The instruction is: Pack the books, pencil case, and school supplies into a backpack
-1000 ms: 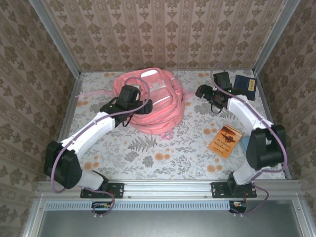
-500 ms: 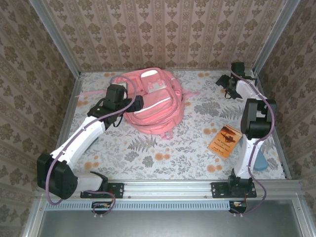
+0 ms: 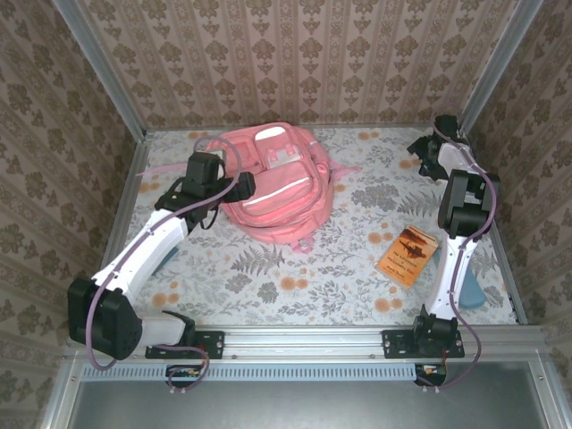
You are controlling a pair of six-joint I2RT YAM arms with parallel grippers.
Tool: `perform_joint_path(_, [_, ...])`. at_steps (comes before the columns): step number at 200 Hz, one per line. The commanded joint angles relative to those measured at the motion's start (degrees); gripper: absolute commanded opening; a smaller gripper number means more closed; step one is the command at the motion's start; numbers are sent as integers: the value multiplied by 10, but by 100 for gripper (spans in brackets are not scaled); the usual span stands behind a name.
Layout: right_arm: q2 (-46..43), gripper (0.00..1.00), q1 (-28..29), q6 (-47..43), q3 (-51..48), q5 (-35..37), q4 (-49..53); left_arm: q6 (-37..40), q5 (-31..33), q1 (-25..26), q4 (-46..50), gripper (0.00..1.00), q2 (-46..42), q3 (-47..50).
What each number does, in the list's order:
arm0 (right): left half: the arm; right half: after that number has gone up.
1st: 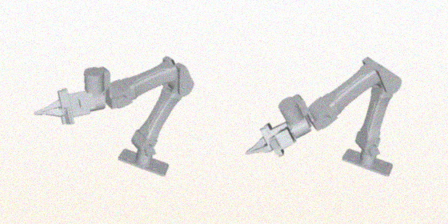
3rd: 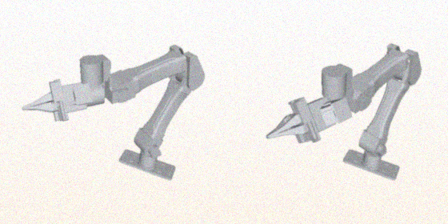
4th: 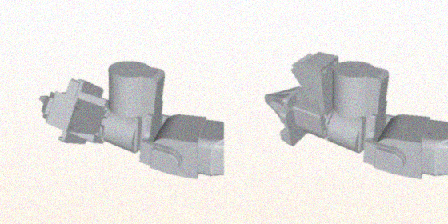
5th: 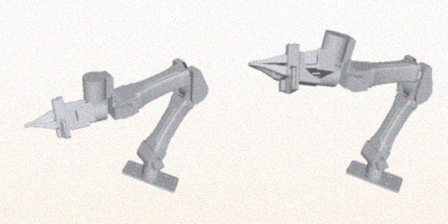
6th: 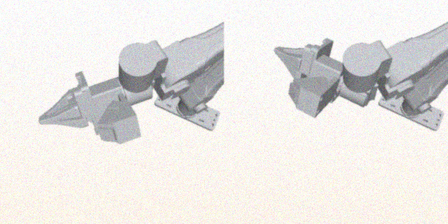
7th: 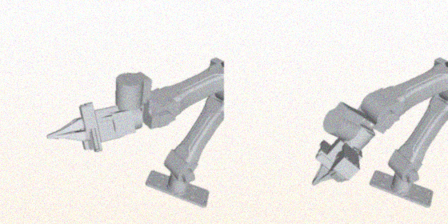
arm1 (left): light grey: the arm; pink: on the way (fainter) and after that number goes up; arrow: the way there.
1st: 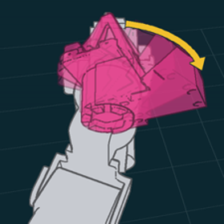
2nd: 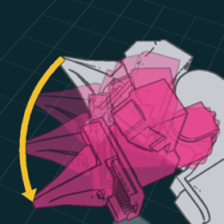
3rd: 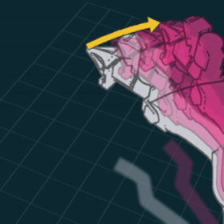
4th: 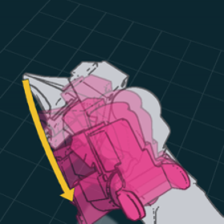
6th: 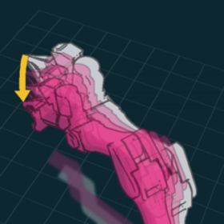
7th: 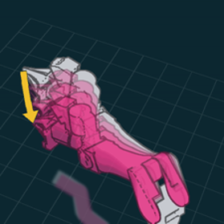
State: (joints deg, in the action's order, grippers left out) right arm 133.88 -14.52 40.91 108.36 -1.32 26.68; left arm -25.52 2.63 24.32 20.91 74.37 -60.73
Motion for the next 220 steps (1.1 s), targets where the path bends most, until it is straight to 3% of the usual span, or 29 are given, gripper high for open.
perform_joint_path(1, [26,89,-3,-3,40,-25,64,-8,-19,-2,-6,100,13,0])
perform_joint_path(51, [20,89,-2,-19,14,-47,112,-11,-32,-2,-14,100,16,3])
perform_joint_path(147, [-67,88,42,-22,-123,-94,101,-18,-48,-2,-14,100,17,8])
perform_joint_path(220, [-136,85,133,-13,-226,-95,94,-27,-63,-2,-14,100,23,9])
